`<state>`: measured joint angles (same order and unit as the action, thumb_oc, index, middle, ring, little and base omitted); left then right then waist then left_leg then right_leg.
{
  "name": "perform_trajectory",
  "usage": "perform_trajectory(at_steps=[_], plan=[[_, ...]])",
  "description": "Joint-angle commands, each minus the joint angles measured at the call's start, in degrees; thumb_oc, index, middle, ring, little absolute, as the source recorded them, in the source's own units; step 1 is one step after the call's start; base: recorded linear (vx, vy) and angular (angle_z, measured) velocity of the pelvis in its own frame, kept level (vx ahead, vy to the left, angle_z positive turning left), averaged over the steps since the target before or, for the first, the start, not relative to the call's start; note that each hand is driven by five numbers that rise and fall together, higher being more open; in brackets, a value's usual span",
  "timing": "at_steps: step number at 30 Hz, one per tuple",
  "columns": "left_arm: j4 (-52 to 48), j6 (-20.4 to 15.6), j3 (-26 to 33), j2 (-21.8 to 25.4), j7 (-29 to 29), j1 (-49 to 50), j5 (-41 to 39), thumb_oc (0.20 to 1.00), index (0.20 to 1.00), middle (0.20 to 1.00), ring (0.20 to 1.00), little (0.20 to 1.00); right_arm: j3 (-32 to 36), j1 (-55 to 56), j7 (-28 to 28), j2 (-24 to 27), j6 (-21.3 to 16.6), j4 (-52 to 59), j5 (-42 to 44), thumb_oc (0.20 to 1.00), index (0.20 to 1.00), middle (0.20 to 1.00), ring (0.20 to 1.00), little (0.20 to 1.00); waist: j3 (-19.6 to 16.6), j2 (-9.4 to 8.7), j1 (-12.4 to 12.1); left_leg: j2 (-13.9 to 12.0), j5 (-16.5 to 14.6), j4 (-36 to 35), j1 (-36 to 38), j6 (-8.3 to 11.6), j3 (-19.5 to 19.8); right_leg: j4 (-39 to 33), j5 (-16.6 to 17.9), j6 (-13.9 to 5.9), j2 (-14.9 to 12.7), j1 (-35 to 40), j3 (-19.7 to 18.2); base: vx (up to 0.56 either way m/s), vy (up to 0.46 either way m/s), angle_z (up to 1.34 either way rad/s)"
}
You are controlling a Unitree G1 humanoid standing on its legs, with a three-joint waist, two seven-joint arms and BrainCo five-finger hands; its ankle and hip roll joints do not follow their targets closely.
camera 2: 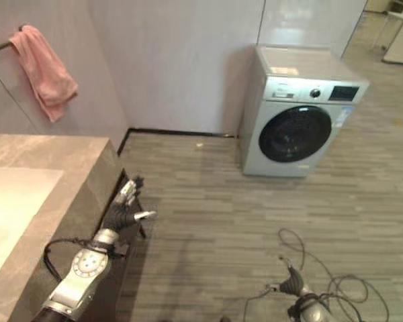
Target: Put brush and paste in cup on sink, flatten towel.
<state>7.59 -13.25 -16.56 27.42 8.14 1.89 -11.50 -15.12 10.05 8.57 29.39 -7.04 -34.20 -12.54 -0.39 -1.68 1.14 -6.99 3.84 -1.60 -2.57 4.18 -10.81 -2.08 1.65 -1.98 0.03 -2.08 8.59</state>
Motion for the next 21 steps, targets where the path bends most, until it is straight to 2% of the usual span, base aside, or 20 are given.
perform_trajectory(at_steps=[1, 2, 3, 4, 5, 7, 8, 13, 17, 18, 21], plan=[[0.7, 1.7, -0.2, 0.3, -0.5, -2.0, 4.8, 1.000, 1.000, 1.000, 1.000, 1.000, 1.6, -3.1, 0.9, 3.2, -1.2, 1.9, 1.8, 1.000, 1.000, 1.000, 1.000, 1.000, 2.3, -2.36, -0.2, 3.5, -5.0, 13.4, -4.4, -0.62, 5.3, 1.8, -1.3, -3.13, -2.0, -0.6, -1.5, -0.05, -0.132, 0.10], [1.6, 3.0, -0.8, -0.3, -0.9, -2.0, 6.7, 1.000, 1.000, 1.000, 1.000, 1.000, 1.7, -3.6, 0.6, 2.9, -0.6, -0.9, 3.2, 1.000, 1.000, 1.000, 1.000, 1.000, 3.7, -2.08, -1.2, 5.3, -4.4, 16.0, -6.4, -0.32, 7.1, 1.7, -1.4, -2.96, -2.4, 0.1, -1.0, -0.03, -0.079, 0.00], [1.6, 3.0, -0.8, -0.3, -0.9, -2.0, 6.7, 1.000, 1.000, 1.000, 1.000, 1.000, 1.6, -3.6, 0.6, 2.9, -0.6, -0.9, 3.2, 1.000, 1.000, 1.000, 1.000, 1.000, 3.7, -2.08, -1.2, 5.3, -4.4, 16.0, -6.5, -0.32, 7.2, 1.7, -1.4, -2.96, -2.4, 0.1, -1.0, 0.02, -0.049, 0.03], [6.0, 4.5, -1.6, -2.7, -2.0, -1.6, 6.4, 1.000, 1.000, 1.000, 1.000, 1.000, 2.1, -4.1, 0.1, 0.8, 0.4, -7.3, 7.0, 1.000, 1.000, 1.000, 1.000, 1.000, 3.7, -1.53, -1.9, 7.4, -2.5, 11.2, -9.0, -1.13, 7.3, 1.3, -1.3, -3.38, -2.6, 0.5, -0.7, 0.10, 0.010, 0.18], [11.4, 5.9, -1.7, -4.7, -1.8, -1.5, 5.7, 1.000, 1.000, 1.000, 1.000, 1.000, 1.4, -5.4, -0.7, -1.3, 0.5, -10.9, 9.9, 1.000, 1.000, 1.000, 1.000, 1.000, 3.3, -1.24, -2.7, 8.5, -2.1, 9.4, -8.7, -1.57, 9.8, 2.0, -1.5, -3.63, -2.3, 0.3, -1.8, 0.13, 0.028, 0.27], [20.3, 7.9, -2.6, -6.4, -2.2, -1.8, 8.6, 1.000, 1.000, 1.000, 1.000, 1.000, 1.8, -7.4, -1.5, -4.9, 0.7, -19.2, 15.5, 1.000, 1.000, 1.000, 1.000, 1.000, 1.6, -0.27, -2.2, 8.1, -1.3, 4.1, -4.9, -2.32, 9.5, 2.3, -1.8, -3.54, -1.7, 0.5, -2.7, 0.14, 0.079, 0.00], [20.4, 7.9, -2.6, -6.5, -2.1, -1.9, 8.6, 1.000, 1.000, 1.000, 1.000, 1.000, 1.8, -7.5, -1.5, -4.9, 0.6, -19.3, 15.5, 1.000, 1.000, 1.000, 1.000, 1.000, 1.7, -0.27, -2.3, 8.1, -1.2, 3.9, -4.7, -2.32, 9.5, 2.3, -1.9, -3.54, -1.7, 0.6, -2.7, 0.13, 0.067, -0.49], [34.6, 9.9, -4.7, -8.8, -2.7, -3.5, 13.4, 1.000, 1.000, 1.000, 1.000, 1.000, 1.0, -10.2, -2.4, -8.0, 1.5, -27.2, 16.8, 1.000, 1.000, 1.000, 1.000, 1.000, -0.4, 0.61, -2.0, 8.3, -1.3, 1.1, -1.7, -3.02, 8.9, 2.4, -2.6, -3.62, -1.9, 1.3, -3.2, 0.09, 0.065, -0.29], [39.4, 10.7, -4.6, -9.4, -1.1, -4.6, 14.7, 1.000, 1.000, 1.000, 1.000, 1.000, 1.6, -10.5, -2.3, -9.0, 1.5, -26.6, 18.3, 1.000, 1.000, 1.000, 1.000, 1.000, 0.1, 0.76, -1.6, 8.8, -3.9, 5.6, -2.3, -3.70, 7.5, 6.7, -4.7, -3.34, -2.2, 0.7, -3.2, 0.03, 0.060, -0.13], [39.0, 11.0, -4.2, -9.2, -0.5, -5.2, 14.1, 1.000, 1.000, 1.000, 1.000, 1.000, 2.1, -11.1, -1.9, -8.8, 1.2, -25.2, 19.5, 1.000, 1.000, 1.000, 1.000, 1.000, 1.7, 0.72, -1.5, 8.9, -5.9, 11.8, -4.8, -3.54, 6.8, 12.0, -7.0, -2.78, -2.2, -1.7, -2.6, -0.09, 0.048, -0.18], [38.3, 11.0, -4.1, -9.0, 0.4, -7.0, 12.8, 1.000, 1.000, 1.000, 1.000, 1.000, 2.9, -11.9, -1.4, -8.3, 0.8, -21.3, 21.1, 1.000, 1.000, 1.000, 1.000, 1.000, 4.5, 0.59, -1.2, 8.3, -9.0, 20.4, -9.5, -3.57, 7.1, 22.0, -9.6, -2.93, -3.4, -7.1, -1.2, -0.13, 0.023, -0.02]])
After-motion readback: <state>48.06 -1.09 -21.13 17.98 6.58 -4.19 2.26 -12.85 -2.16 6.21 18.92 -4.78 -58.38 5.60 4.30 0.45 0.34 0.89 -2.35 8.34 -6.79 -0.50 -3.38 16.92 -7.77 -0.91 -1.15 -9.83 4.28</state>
